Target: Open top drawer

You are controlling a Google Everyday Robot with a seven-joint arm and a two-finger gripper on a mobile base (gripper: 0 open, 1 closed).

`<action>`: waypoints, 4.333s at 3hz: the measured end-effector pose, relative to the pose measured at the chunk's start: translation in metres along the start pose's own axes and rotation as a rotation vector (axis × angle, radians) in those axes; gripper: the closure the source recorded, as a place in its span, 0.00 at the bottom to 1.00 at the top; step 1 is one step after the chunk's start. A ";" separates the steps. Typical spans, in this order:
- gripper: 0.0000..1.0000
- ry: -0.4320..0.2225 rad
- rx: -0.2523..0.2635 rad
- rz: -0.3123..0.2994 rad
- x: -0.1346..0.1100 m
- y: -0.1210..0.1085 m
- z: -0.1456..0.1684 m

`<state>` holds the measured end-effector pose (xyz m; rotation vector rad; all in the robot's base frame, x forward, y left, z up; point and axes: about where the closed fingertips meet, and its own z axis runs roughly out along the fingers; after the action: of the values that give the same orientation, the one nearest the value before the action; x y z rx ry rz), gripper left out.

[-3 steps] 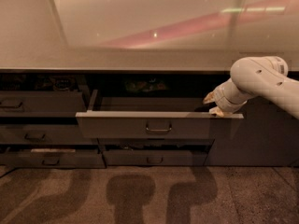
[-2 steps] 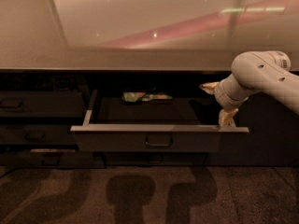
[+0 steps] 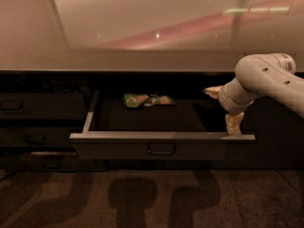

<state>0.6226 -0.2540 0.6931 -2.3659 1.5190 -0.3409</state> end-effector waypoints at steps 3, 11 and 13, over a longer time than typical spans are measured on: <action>0.00 0.044 0.028 -0.019 -0.021 0.052 -0.021; 0.00 0.111 0.010 0.023 -0.022 0.121 -0.049; 0.00 0.110 0.010 0.019 -0.023 0.127 -0.054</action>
Offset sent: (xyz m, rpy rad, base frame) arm -0.1437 0.0003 -0.0317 -0.0425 -0.0483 0.0305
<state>0.4875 -0.2895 0.6938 -2.3583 1.5825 -0.4802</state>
